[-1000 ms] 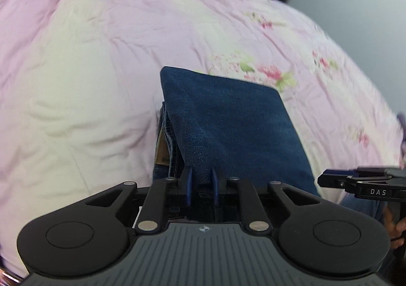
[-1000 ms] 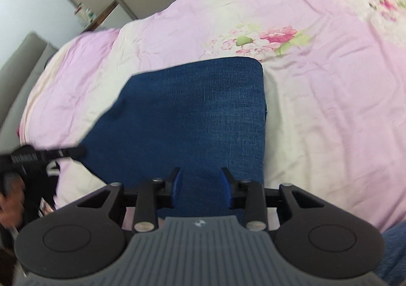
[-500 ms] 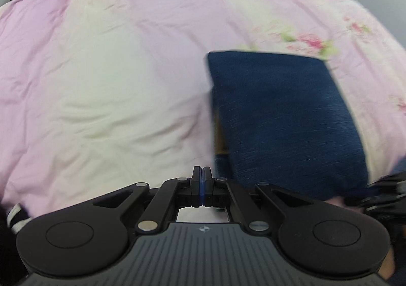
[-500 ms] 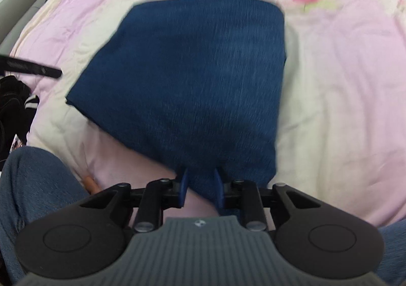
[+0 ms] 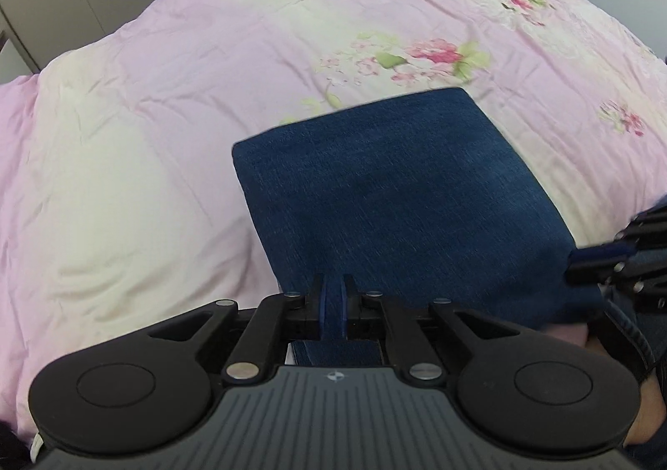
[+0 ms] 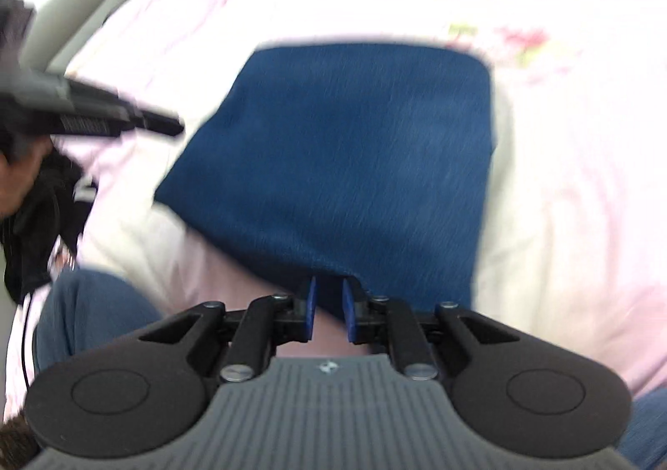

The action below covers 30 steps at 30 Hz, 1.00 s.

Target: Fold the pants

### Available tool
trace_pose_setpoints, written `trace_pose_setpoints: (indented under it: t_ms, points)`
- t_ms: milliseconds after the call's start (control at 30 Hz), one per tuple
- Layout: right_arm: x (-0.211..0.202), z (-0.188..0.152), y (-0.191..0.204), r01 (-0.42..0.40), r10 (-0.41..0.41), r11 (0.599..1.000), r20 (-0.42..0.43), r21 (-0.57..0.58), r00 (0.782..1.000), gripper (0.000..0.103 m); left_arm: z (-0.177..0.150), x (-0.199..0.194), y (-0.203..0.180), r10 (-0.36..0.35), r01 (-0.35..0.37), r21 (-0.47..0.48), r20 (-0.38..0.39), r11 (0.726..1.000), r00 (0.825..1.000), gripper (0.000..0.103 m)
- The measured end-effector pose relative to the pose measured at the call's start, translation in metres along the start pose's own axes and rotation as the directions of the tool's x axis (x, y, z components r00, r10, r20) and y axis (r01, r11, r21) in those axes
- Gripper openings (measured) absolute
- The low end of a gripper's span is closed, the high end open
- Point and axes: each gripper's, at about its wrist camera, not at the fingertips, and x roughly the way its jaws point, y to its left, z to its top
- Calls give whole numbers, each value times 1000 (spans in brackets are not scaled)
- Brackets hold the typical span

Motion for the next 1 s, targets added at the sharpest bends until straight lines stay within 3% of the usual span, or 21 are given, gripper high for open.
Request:
trace_pose_setpoints:
  t_ms: [133,200,267,333,400,467,567,667,767,933,1000]
  points:
    - [1,25,-20,110,-110,994,51,9,993,24,13,14,22,-18,19,-112,9,994,1000,9]
    - [2,38,-37,116,-120,992,70,59,990,33,18,23,35,-28,31,-182,19,983,999,34]
    - [7,50,-51,133,-141,987,80,91,987,34,20,35,47,-43,45,-235,14,971,999,44]
    - [14,58,-64,125,-135,984,73,127,988,40,19,48,59,-70,65,-278,-6,958,998,47]
    - [26,63,-73,107,-117,982,58,159,991,43,15,60,72,-119,108,-328,-12,938,993,62]
    - [36,64,-85,86,-95,979,40,184,995,48,10,71,84,-176,158,-382,-13,911,984,67]
    - [56,65,-99,38,-42,973,10,228,999,52,2,90,101,-246,205,-463,-30,862,969,79]
    - [76,63,-105,-20,21,959,1,283,1000,54,-8,108,117,-338,276,-540,-17,795,941,80]
    - [90,63,-114,-69,72,943,3,327,997,57,-19,121,129,-403,334,-576,9,746,915,83]
    - [106,63,-126,-138,141,916,20,376,990,60,-32,136,140,-479,415,-604,62,680,876,86]
    - [110,63,-126,-155,156,908,27,389,987,60,-36,140,141,-490,437,-602,86,668,867,86]
